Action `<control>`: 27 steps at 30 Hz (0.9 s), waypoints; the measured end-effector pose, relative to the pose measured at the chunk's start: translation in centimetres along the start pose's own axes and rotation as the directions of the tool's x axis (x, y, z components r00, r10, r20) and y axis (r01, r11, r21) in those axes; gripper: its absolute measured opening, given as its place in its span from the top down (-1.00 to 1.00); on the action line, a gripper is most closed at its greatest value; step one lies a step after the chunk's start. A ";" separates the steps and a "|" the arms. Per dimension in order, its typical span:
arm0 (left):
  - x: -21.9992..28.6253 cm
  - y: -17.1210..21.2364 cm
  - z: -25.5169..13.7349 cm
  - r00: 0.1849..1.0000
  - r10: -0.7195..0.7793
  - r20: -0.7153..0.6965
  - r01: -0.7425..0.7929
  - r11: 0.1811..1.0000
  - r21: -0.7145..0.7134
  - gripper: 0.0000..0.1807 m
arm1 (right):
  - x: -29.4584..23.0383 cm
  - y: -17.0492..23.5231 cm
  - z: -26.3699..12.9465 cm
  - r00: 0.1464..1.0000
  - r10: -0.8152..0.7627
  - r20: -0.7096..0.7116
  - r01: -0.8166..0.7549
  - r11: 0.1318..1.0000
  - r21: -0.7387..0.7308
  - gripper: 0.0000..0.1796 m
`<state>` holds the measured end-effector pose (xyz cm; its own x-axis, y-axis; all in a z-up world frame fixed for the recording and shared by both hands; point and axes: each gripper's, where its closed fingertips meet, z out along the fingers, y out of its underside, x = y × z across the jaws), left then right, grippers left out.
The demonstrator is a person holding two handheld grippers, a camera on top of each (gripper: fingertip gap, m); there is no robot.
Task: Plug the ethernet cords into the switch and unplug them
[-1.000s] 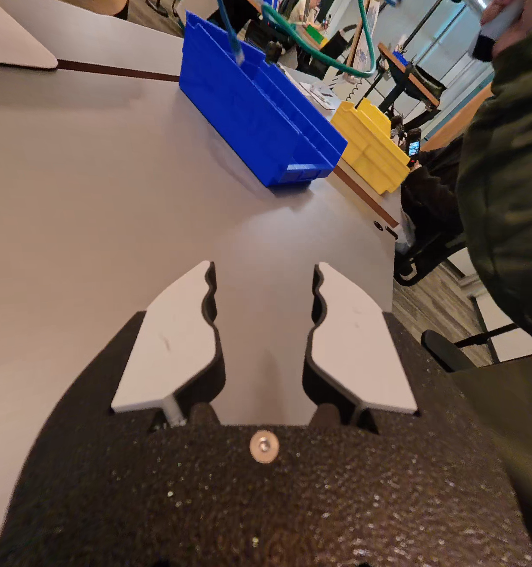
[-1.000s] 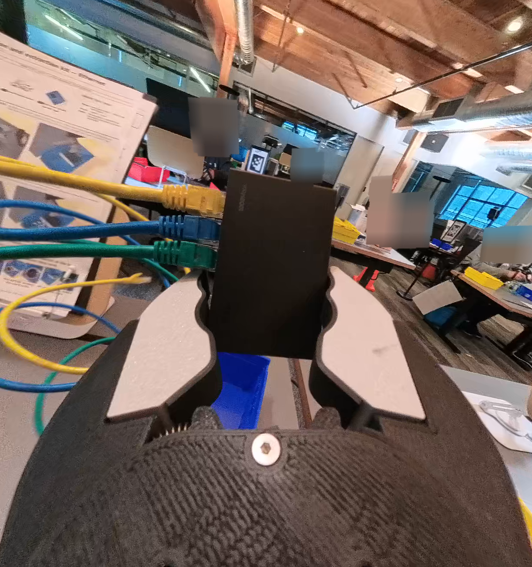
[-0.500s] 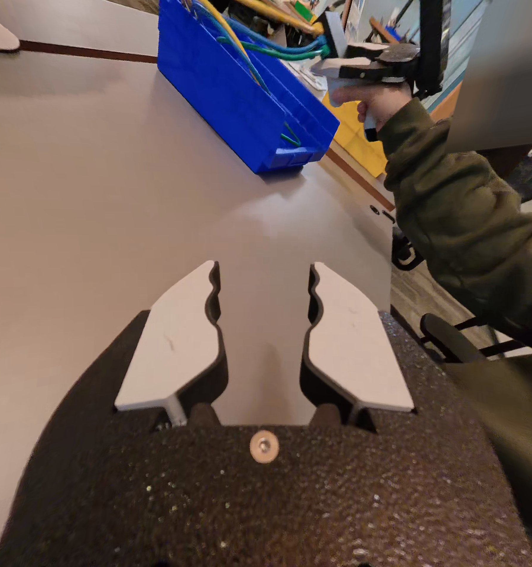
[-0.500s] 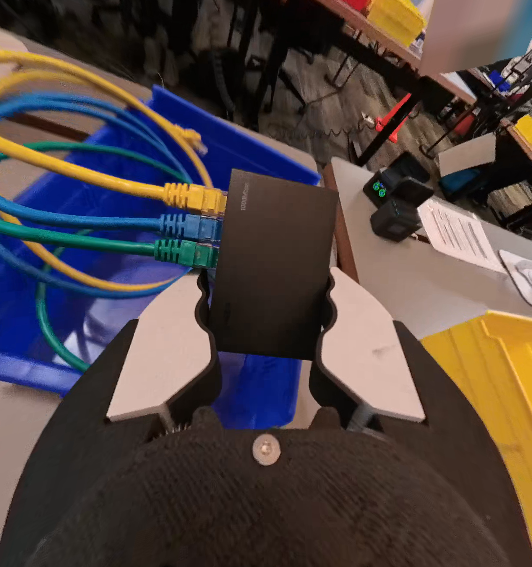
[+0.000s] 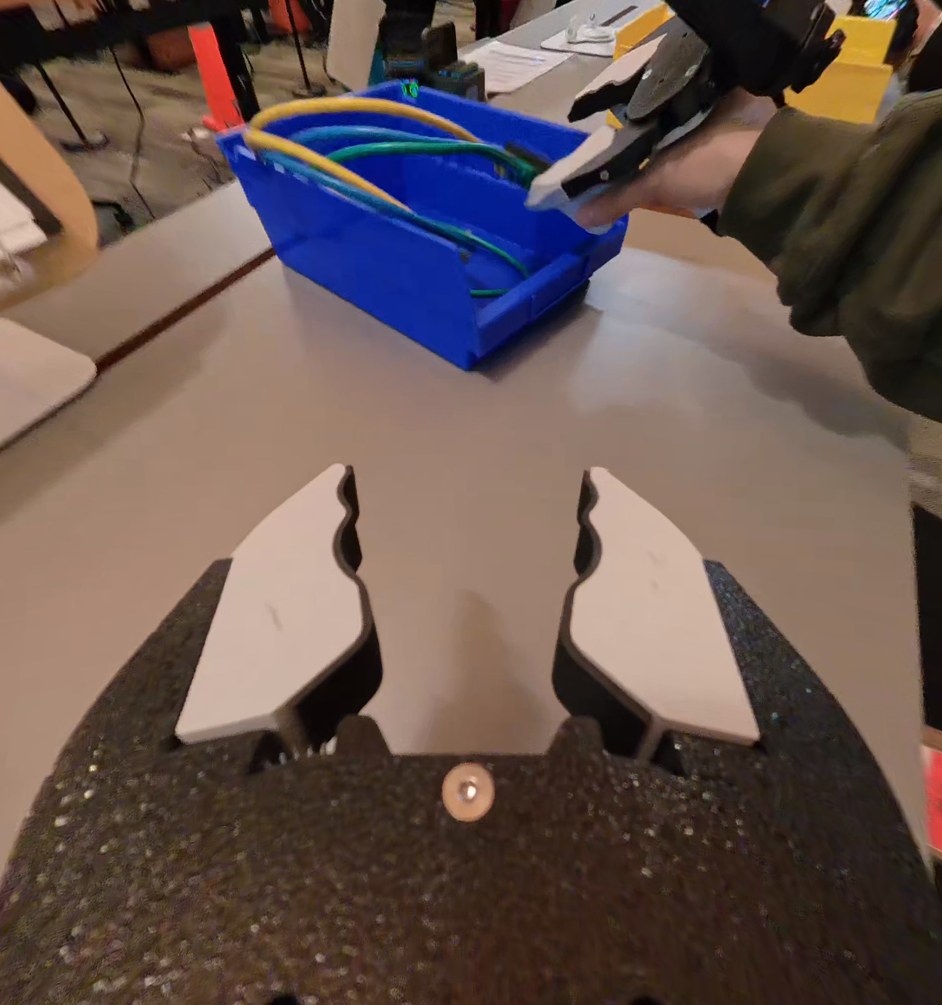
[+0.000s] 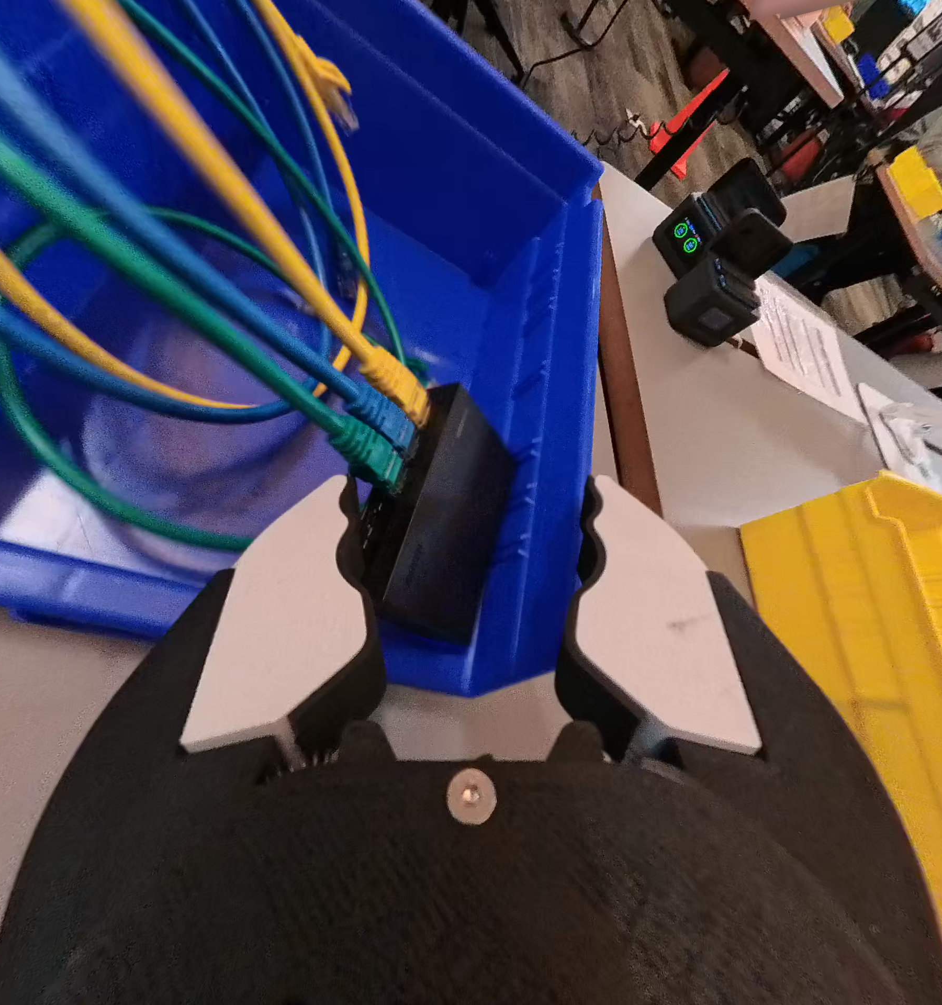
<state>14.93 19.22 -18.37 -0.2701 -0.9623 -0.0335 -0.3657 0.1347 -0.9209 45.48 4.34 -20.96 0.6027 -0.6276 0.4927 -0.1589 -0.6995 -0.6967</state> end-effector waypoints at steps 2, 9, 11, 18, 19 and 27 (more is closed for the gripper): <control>0.4 -1.2 1.2 0.994 0.095 0.047 -0.096 0.995 0.030 0.17 | 0.3 -0.1 -0.6 1.000 -0.016 -0.002 0.016 1.000 0.027 0.16; 1.1 -4.4 8.4 0.999 -0.039 0.008 0.039 0.999 -0.026 0.11 | -1.2 3.2 -8.0 0.960 0.187 0.208 -0.211 0.973 0.097 0.03; -0.3 -4.8 10.8 0.995 -0.047 0.091 0.054 0.996 -0.074 0.10 | -2.7 5.6 -10.4 0.930 0.257 0.262 -0.299 0.945 0.133 0.04; -2.8 -5.1 19.6 0.954 -0.182 0.240 0.242 0.936 -0.255 0.07 | -1.8 9.8 -12.4 0.929 0.302 0.212 -0.333 0.934 0.128 0.03; -3.5 -4.7 20.7 0.941 -0.207 0.266 0.283 0.915 -0.287 0.11 | -1.2 9.4 -12.7 0.926 0.319 0.204 -0.352 0.923 0.155 0.05; -7.8 -1.5 22.6 0.913 -0.139 0.383 0.318 0.830 -0.458 0.93 | -3.6 6.8 -14.4 0.902 0.263 0.341 -0.342 0.919 0.195 0.05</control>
<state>37.69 21.17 -25.51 0.1457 -0.9880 -0.0516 -0.7973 -0.0864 -0.5973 31.00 -3.07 -19.98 0.7688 -0.6341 0.0833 -0.1996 -0.3616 -0.9107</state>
